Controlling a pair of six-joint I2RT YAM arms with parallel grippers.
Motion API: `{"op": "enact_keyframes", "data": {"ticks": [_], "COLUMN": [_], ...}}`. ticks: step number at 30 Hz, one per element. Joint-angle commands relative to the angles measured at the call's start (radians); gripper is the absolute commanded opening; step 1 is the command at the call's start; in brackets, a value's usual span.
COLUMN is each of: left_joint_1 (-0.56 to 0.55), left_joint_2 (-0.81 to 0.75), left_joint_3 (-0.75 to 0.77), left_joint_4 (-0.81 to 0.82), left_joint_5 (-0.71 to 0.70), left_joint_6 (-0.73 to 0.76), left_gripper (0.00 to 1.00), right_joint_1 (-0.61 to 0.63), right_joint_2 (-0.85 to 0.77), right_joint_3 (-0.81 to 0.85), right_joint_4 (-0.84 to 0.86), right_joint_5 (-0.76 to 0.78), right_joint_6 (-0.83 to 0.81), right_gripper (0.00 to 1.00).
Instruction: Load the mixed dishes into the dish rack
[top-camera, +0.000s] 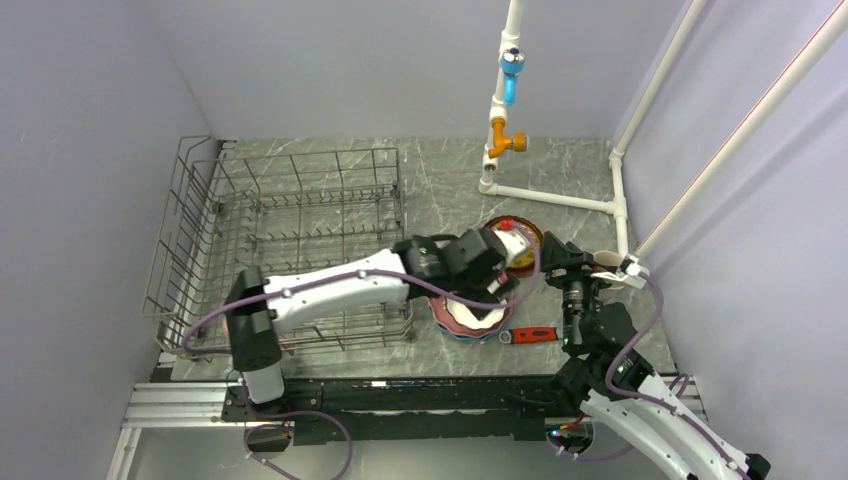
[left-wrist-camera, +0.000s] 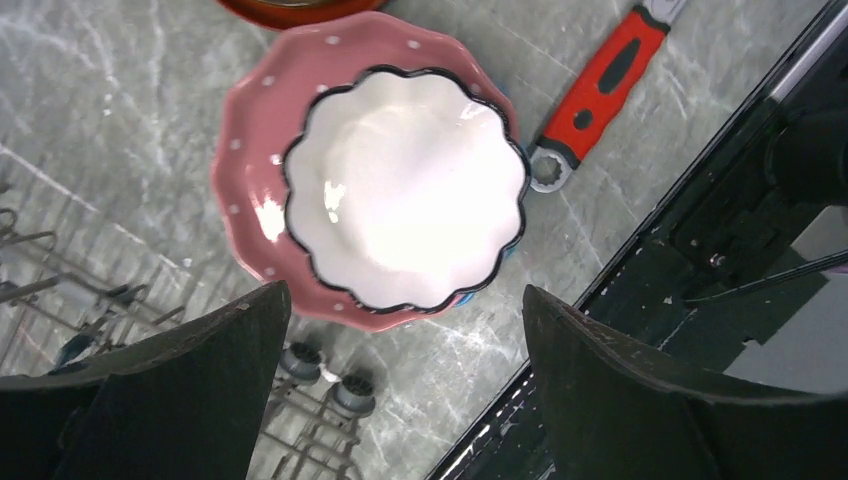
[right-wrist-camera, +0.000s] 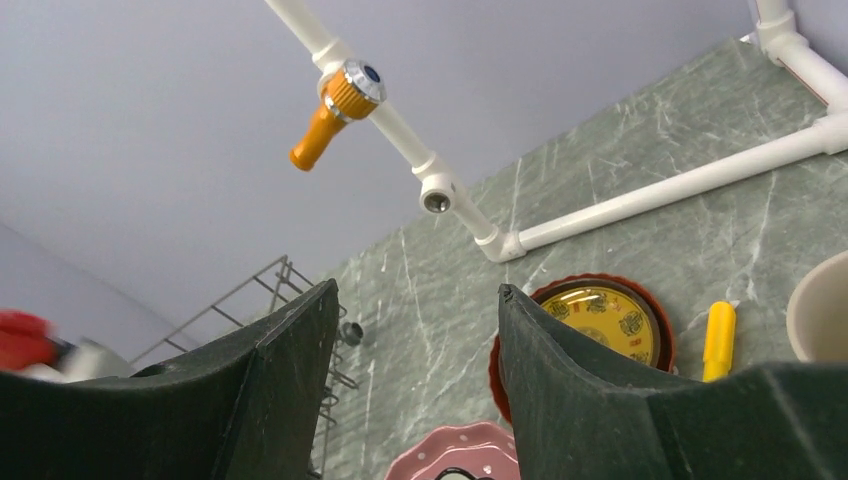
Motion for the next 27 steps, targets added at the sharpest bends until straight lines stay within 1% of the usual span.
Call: {"op": "enact_keyframes", "data": {"ticks": [1,4,6,9,12,14,15,17,21,27], "left_joint_1": [-0.085,-0.119,-0.128,-0.13,-0.131,-0.131,-0.131,-0.131,-0.131,-0.131], "left_joint_2": [0.103,0.156,0.192,0.241,0.261,0.264,0.269,0.291,0.332,0.346], "left_joint_3": [0.075,0.06,0.073,0.098,0.077,0.042,0.036,0.039,0.042,0.007], "left_joint_4": [-0.06,-0.018,-0.023,-0.031,0.019,0.073,0.089,0.098,0.113,0.166], "left_joint_5": [-0.121,-0.127,-0.133,-0.135,-0.102,-0.079,-0.072,-0.075,-0.088,-0.059], "left_joint_6": [0.017,0.047,0.067,0.08,0.094,0.107,0.113,0.125,0.147,0.182], "left_gripper": [0.9,0.89,0.89,0.83,0.78,0.77,0.77,0.73,0.59,0.57], "right_joint_1": [0.0,-0.001,0.0,-0.001,-0.001,-0.001,-0.001,0.0,-0.001,-0.001], "right_joint_2": [-0.064,-0.093,-0.113,-0.15,-0.186,-0.196,-0.196,-0.186,-0.143,-0.136], "right_joint_3": [0.03,0.056,0.073,0.091,0.103,0.104,0.103,0.101,0.116,0.142], "right_joint_4": [-0.052,-0.084,-0.1,-0.114,-0.126,-0.154,-0.157,-0.155,-0.179,-0.219], "right_joint_5": [0.034,0.054,0.072,0.098,0.151,0.174,0.179,0.186,0.181,0.207], "right_joint_6": [0.033,0.033,0.033,0.024,0.032,0.033,0.035,0.035,0.046,0.062], "right_gripper": [0.62,0.62,0.62,0.62,0.61,0.6,0.6,0.6,0.6,0.59]}}
